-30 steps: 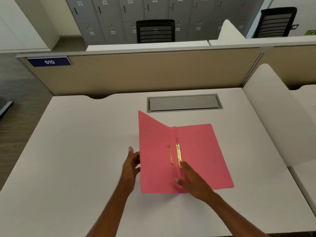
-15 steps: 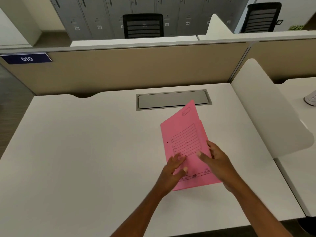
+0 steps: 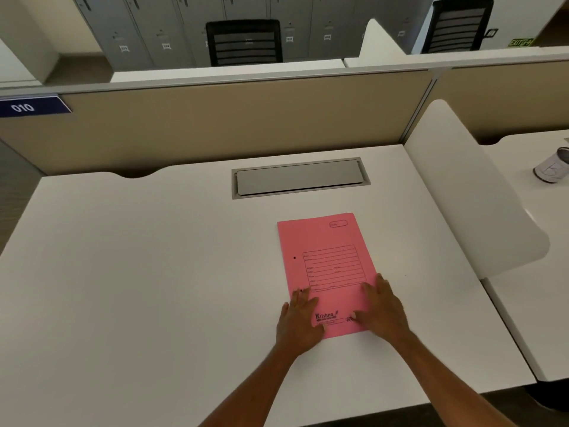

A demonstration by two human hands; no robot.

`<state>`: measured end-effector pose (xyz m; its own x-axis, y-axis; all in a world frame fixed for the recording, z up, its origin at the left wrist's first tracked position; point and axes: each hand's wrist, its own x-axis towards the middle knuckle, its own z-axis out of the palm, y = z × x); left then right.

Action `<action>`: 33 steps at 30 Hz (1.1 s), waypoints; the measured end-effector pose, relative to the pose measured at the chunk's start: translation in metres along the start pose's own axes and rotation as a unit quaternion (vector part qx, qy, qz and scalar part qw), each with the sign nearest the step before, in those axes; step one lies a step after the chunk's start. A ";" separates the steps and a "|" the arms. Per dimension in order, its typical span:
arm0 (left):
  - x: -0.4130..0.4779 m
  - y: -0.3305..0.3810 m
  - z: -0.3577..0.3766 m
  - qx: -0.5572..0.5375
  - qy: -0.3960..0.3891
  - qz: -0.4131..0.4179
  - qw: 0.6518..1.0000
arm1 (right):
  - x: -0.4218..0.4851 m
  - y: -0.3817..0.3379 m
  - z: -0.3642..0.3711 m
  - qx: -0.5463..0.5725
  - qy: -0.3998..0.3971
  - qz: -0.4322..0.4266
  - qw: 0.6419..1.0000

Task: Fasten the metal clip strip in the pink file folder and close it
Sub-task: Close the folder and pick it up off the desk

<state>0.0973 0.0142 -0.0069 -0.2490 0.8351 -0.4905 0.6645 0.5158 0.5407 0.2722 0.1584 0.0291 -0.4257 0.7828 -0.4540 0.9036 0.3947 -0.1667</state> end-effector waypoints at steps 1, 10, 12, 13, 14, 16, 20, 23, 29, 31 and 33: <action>0.000 0.000 0.000 -0.027 0.009 -0.003 1.000 | 0.000 -0.001 0.003 0.000 0.007 -0.005 1.000; -0.003 0.015 -0.016 -0.493 0.254 -0.234 0.799 | 0.002 -0.003 0.018 0.042 -0.033 0.003 0.999; -0.002 0.009 -0.019 -0.542 0.200 -0.227 0.784 | 0.003 -0.003 0.020 0.048 -0.037 0.003 0.998; -0.004 0.008 -0.018 -0.547 0.165 -0.211 0.793 | 0.004 -0.003 0.020 0.047 -0.039 0.003 0.998; -0.006 0.008 -0.016 -0.533 0.138 -0.192 0.812 | 0.004 -0.002 0.021 0.047 -0.038 0.003 0.998; -0.012 0.008 -0.008 -0.493 0.109 -0.160 0.848 | 0.005 -0.003 0.023 0.043 -0.038 0.005 0.998; -0.022 0.016 -0.009 -0.485 0.120 -0.126 0.857 | 0.006 -0.006 0.022 0.063 -0.041 0.011 0.997; -0.024 0.016 -0.022 -0.485 0.136 -0.105 0.857 | 0.007 -0.008 0.015 0.177 0.013 -0.005 0.984; -0.021 -0.019 -0.076 -0.509 0.201 -0.065 0.835 | 0.022 -0.023 -0.003 0.451 0.053 0.064 0.889; -0.019 -0.037 -0.100 -0.515 0.225 -0.058 0.825 | 0.033 -0.031 -0.010 0.502 0.010 0.058 0.863; -0.019 -0.055 -0.125 -0.514 0.233 -0.052 0.824 | 0.041 -0.044 -0.019 0.559 -0.034 0.035 0.828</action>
<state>-0.0228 -0.0061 0.0581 -0.6693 0.6356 -0.3848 -0.2660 0.2787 0.9228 0.2138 0.1822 0.0341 -0.4019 0.7404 -0.5388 0.4222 -0.3724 -0.8265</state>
